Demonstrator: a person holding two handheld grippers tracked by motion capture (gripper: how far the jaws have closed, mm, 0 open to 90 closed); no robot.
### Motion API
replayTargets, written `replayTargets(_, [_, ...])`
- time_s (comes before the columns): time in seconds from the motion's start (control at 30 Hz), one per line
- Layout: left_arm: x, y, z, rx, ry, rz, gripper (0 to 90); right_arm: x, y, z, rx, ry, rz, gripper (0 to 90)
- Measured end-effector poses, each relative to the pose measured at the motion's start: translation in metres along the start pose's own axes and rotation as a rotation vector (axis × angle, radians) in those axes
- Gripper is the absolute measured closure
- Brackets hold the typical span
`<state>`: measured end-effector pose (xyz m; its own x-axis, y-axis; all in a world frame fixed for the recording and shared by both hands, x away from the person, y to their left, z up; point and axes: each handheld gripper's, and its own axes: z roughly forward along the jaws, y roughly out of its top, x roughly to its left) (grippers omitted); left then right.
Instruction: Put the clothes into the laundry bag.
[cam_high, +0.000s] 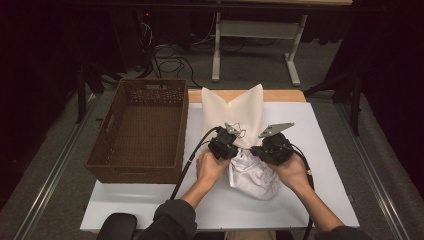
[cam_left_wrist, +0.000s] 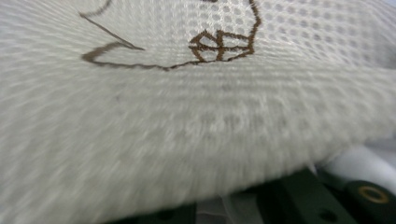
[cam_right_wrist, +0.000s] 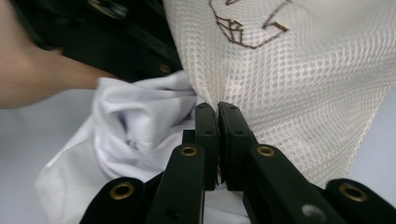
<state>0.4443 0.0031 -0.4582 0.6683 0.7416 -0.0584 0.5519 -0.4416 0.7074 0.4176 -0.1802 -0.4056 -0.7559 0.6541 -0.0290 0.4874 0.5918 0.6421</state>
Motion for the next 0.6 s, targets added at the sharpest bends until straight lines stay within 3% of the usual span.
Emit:
replayTargets(0.17, [0.002,-0.009,-0.027,0.021,0.01,-0.01,53.4,-0.005,0.0,0.004,0.0,-0.02,0.024,88.0])
replayTargets(0.27, [0.001,-0.02,-0.043,0.023,0.03,0.009,47.9,-0.005,0.0,0.006,0.001,-0.023,0.024,88.0])
replayTargets(0.33, [0.001,-0.028,-0.048,0.045,0.006,-0.007,45.6,-0.004,0.001,0.007,0.007,-0.026,0.016,87.9])
replayTargets(0.5, [0.001,-0.035,-0.033,0.077,-0.011,-0.034,42.0,-0.003,0.002,0.007,-0.005,-0.024,0.017,87.9])
replayTargets(0.6, [0.003,-0.036,-0.011,0.116,-0.054,-0.085,43.8,-0.003,0.002,0.006,0.002,-0.024,0.019,87.9])
